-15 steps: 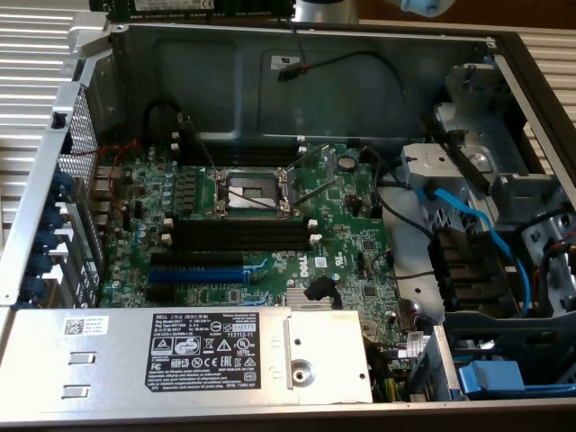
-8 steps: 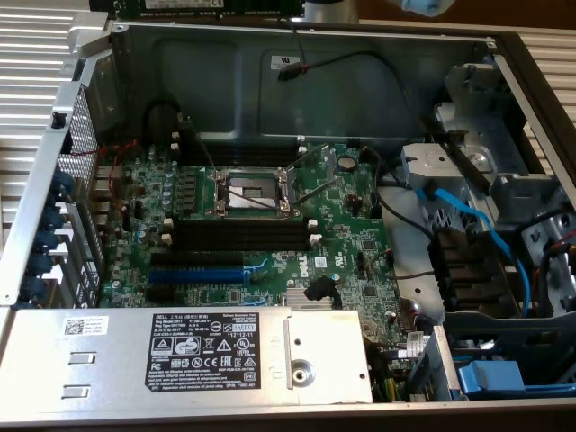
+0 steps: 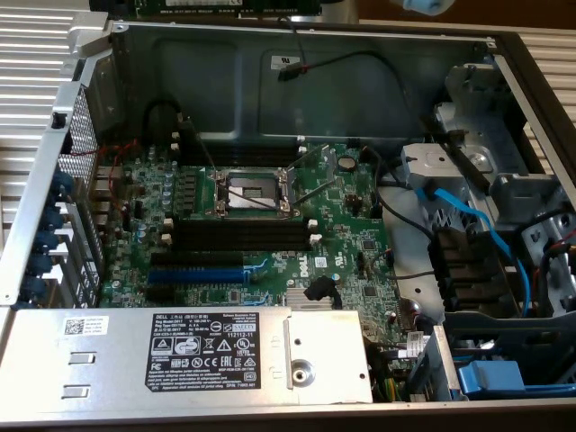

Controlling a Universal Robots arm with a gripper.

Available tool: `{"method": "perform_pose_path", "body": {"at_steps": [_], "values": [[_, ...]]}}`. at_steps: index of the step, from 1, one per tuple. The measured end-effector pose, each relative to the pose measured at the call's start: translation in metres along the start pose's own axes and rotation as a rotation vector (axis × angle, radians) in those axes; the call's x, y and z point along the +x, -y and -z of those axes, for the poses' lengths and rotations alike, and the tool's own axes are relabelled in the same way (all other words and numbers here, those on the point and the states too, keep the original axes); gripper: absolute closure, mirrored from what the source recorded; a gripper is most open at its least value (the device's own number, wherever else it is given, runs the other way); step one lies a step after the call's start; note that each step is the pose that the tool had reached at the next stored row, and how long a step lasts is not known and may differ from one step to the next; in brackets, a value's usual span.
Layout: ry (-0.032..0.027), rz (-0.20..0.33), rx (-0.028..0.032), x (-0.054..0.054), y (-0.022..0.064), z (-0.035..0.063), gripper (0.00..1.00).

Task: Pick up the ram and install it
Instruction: 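Pick up the ram and move it above insertion slot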

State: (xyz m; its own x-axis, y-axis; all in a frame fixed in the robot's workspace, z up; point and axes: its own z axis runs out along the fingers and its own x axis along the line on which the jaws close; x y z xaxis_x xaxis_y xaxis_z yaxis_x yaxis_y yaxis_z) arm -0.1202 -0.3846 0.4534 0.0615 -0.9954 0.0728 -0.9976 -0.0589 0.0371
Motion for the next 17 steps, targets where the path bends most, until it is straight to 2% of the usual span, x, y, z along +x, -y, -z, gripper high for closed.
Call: {"method": "perform_pose_path", "body": {"at_steps": [3,9,17], "values": [[0.0007,-0.012,-0.0008,-0.001,0.0032,-0.0006,0.88],[0.0032,-0.073,-0.0053,-0.001,0.0044,-0.0055,0.88],[0.0123,-0.089,-0.0062,-0.002,0.009,-0.0156,0.88]]}}
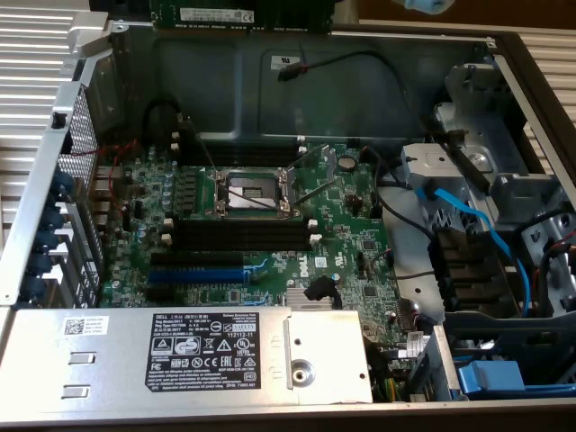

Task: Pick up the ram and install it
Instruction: 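Pick up the ram and move it above insertion slot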

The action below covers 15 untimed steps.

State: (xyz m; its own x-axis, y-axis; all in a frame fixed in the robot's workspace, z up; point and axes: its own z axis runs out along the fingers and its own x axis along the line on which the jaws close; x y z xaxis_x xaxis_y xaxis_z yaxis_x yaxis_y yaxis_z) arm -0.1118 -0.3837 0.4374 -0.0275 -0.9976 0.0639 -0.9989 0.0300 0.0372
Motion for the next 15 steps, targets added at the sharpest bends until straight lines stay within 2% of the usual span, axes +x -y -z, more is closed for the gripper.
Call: {"method": "perform_pose_path", "body": {"at_steps": [5,10,15], "values": [[0.0074,0.0,0.0006,0.0,0.0001,-0.0054,0.88],[0.0175,0.0,0.0065,0.001,-0.0043,-0.0111,0.88],[0.0187,0.0,0.0056,0.001,-0.0043,-0.0114,0.88]]}}
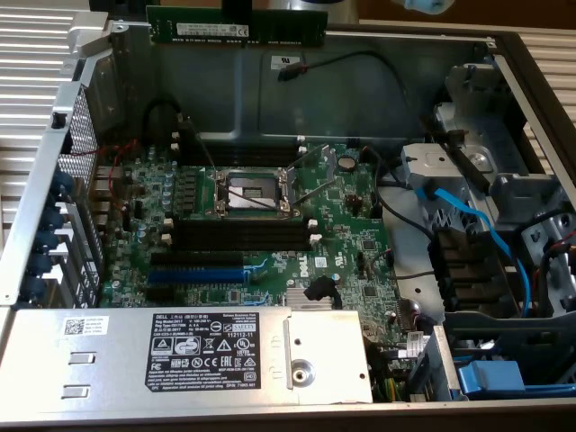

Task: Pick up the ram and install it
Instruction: 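Insert the ram into the slot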

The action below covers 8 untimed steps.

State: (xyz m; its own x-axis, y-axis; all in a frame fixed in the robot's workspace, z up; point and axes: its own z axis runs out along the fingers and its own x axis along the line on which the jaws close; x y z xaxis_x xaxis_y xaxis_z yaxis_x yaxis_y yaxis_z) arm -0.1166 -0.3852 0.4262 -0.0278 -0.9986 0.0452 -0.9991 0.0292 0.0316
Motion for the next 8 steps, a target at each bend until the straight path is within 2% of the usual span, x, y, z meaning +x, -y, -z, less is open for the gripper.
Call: {"method": "perform_pose_path", "body": {"at_steps": [8], "values": [[0.0,0.0,0.0,0.0,0.0,0.0,0.88]]}}
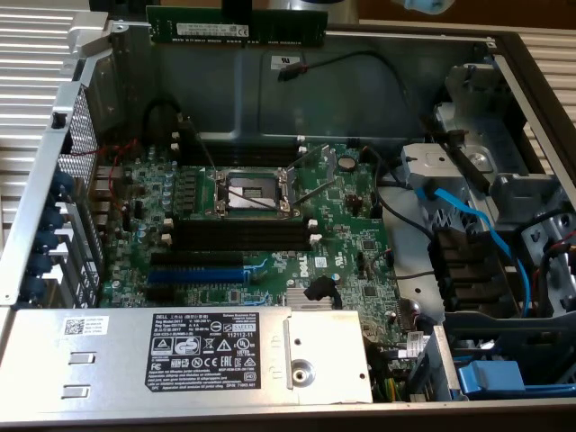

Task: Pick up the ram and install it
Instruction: 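Insert the ram into the slot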

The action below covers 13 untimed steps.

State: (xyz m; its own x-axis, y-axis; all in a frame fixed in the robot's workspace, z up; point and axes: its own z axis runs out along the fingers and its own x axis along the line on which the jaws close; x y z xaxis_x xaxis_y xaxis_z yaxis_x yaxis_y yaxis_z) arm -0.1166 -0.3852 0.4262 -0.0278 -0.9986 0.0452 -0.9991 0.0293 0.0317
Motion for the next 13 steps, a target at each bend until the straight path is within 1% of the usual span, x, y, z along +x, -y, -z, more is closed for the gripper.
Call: {"method": "perform_pose_path", "body": {"at_steps": [3,7,13], "values": [[0.0002,0.0,0.0002,0.0,-0.0006,-0.0002,0.88],[0.0002,0.0,0.0014,0.0,-0.0037,-0.0023,0.88],[0.0002,0.0,0.0015,0.0,-0.0037,-0.0034,0.88]]}}
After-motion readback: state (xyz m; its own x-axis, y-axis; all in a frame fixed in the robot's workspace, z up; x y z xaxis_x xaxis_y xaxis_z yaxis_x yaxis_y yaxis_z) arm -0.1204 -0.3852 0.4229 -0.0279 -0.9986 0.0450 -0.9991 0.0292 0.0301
